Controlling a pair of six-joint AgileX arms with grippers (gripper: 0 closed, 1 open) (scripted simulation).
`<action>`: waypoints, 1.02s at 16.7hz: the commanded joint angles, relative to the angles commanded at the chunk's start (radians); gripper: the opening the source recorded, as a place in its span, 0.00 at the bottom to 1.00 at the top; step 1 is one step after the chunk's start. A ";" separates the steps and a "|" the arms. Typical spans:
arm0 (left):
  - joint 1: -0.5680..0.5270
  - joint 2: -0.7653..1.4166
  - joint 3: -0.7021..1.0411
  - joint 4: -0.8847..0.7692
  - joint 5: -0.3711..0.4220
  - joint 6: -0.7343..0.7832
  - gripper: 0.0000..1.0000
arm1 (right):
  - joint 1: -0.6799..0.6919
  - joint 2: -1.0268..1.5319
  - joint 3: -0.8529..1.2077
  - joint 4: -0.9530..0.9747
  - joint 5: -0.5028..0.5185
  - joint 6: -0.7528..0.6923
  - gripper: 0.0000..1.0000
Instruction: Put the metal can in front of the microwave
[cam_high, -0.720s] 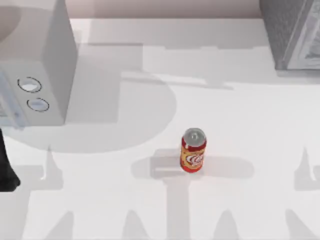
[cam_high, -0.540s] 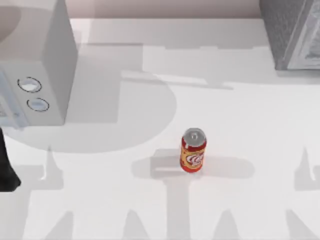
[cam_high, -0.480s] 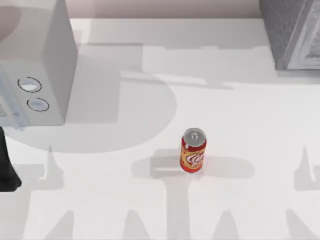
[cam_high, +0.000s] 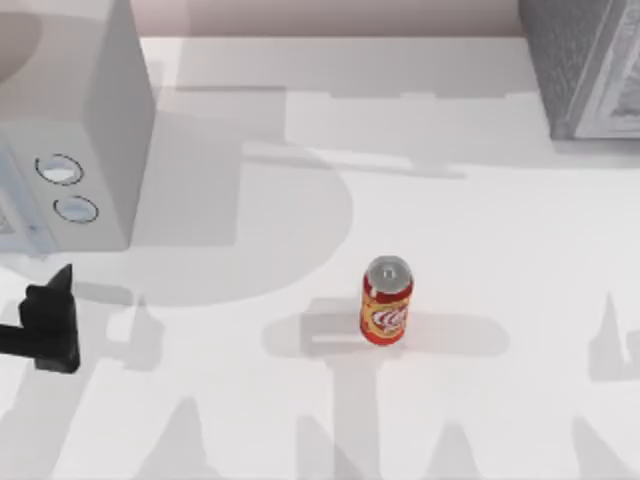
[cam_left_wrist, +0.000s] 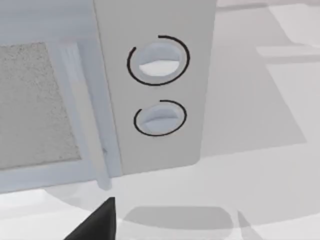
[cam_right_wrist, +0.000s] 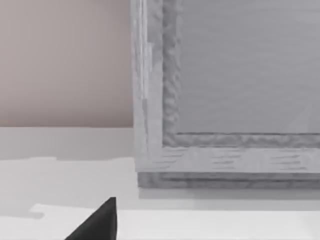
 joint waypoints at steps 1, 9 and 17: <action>-0.031 0.086 0.069 -0.055 -0.001 0.003 1.00 | 0.000 0.000 0.000 0.000 0.000 0.000 1.00; -0.310 0.842 0.746 -0.536 -0.002 0.011 1.00 | 0.000 0.000 0.000 0.000 0.000 0.000 1.00; -0.548 1.498 1.438 -0.936 0.003 -0.009 1.00 | 0.000 0.000 0.000 0.000 0.000 0.000 1.00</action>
